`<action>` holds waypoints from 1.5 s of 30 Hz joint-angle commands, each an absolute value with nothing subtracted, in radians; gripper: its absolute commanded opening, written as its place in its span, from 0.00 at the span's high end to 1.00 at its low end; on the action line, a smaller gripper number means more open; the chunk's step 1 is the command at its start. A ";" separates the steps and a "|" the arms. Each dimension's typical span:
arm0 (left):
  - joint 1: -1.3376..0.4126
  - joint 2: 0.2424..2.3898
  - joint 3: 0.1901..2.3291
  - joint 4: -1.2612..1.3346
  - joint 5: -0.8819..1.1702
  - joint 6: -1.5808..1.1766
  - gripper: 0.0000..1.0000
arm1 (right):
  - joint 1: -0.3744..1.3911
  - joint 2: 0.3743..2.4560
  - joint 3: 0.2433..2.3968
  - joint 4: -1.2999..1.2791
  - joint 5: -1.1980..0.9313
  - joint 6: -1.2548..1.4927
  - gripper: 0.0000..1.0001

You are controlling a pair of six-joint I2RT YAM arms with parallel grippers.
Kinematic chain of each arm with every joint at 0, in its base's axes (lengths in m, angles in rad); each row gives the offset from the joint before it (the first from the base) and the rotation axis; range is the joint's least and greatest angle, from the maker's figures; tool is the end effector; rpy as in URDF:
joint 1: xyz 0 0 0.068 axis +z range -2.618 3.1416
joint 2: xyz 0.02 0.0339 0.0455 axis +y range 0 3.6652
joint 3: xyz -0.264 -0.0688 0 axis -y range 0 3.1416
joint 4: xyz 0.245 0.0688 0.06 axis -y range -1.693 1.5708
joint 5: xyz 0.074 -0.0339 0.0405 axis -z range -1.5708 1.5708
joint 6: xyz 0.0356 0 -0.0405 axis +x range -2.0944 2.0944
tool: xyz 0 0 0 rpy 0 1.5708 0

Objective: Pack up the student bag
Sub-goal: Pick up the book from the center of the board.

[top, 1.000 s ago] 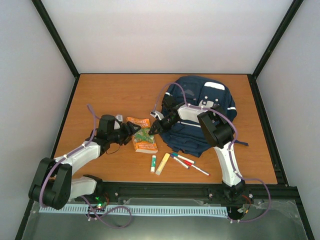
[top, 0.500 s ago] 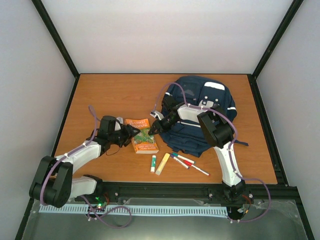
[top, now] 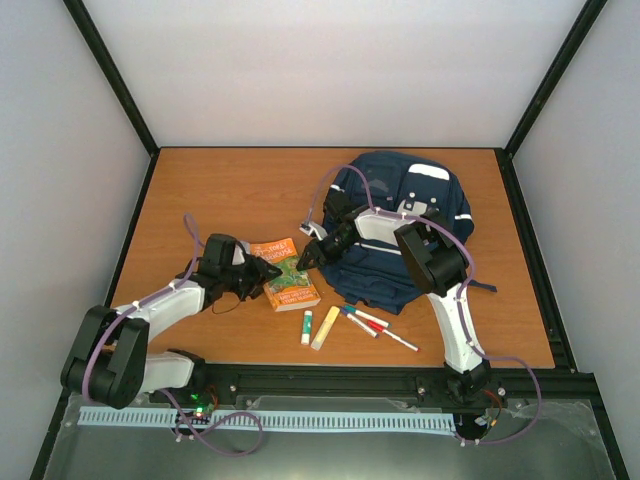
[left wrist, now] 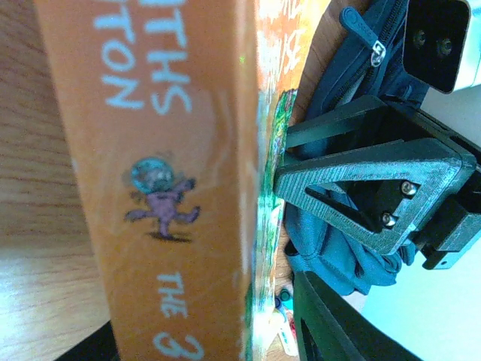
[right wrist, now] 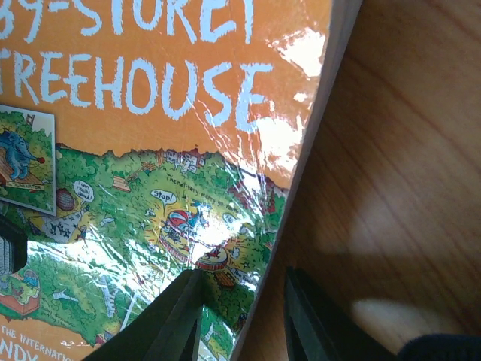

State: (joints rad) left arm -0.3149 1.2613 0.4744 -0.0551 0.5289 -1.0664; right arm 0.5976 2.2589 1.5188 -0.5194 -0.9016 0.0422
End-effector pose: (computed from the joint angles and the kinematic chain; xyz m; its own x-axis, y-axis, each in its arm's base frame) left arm 0.2082 -0.0867 0.1557 -0.8566 -0.5159 0.0077 -0.3373 0.5487 -0.7649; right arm 0.3468 0.2698 0.1050 -0.8094 -0.5192 -0.2745 -0.5140 0.3999 0.7589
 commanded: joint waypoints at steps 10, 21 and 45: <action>-0.328 1.232 0.559 -0.119 0.543 -1.012 0.66 | 0.630 2.357 1.463 -0.603 -0.695 0.004 0.66; -0.327 1.206 0.667 -0.307 0.494 -0.891 0.76 | 0.611 2.014 1.542 -0.719 -0.538 -0.131 0.52; -0.331 1.042 0.944 -0.076 0.687 -0.803 0.99 | 0.153 1.319 1.318 -0.765 -0.792 -0.181 0.00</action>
State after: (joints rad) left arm -0.3218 1.0706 0.9234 -0.3187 0.5762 -0.7853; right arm 0.1642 1.3525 1.3838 -0.7761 -0.6575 -0.1936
